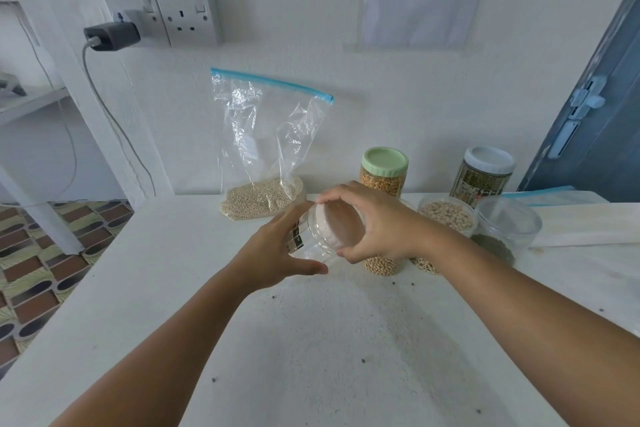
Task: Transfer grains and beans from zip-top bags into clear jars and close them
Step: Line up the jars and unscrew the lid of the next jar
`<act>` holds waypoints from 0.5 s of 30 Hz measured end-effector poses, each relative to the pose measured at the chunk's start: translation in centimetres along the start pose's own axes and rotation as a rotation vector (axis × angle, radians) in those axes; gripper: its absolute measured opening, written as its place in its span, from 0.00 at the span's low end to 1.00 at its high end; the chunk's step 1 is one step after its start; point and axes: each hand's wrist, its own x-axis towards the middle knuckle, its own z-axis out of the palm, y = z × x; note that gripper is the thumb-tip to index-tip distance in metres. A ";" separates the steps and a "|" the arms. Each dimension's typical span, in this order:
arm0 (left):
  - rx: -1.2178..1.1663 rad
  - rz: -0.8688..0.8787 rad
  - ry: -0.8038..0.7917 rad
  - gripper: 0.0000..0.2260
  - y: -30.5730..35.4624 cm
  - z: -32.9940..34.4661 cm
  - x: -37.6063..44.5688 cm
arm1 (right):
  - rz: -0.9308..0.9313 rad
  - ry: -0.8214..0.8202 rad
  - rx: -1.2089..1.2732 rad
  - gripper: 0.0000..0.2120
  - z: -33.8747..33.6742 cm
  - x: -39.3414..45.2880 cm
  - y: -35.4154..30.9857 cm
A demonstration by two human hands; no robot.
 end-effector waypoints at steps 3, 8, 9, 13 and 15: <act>-0.042 -0.040 0.025 0.46 -0.7 -0.2 0.0 | -0.016 0.070 0.060 0.39 -1.0 -0.4 -0.3; -0.168 -0.123 0.075 0.50 -1.5 -0.7 0.1 | 0.029 0.186 0.119 0.40 -0.4 -0.9 -0.8; -0.198 -0.135 0.089 0.50 -1.7 -0.8 0.0 | 0.066 0.200 0.142 0.41 0.5 -1.3 -0.7; -0.282 -0.219 0.185 0.47 -2.5 -1.1 -0.6 | 0.226 0.230 0.169 0.45 4.6 -2.8 0.0; -0.326 -0.245 0.220 0.47 -2.9 -1.0 -0.9 | 0.298 0.232 0.177 0.48 6.2 -3.4 0.1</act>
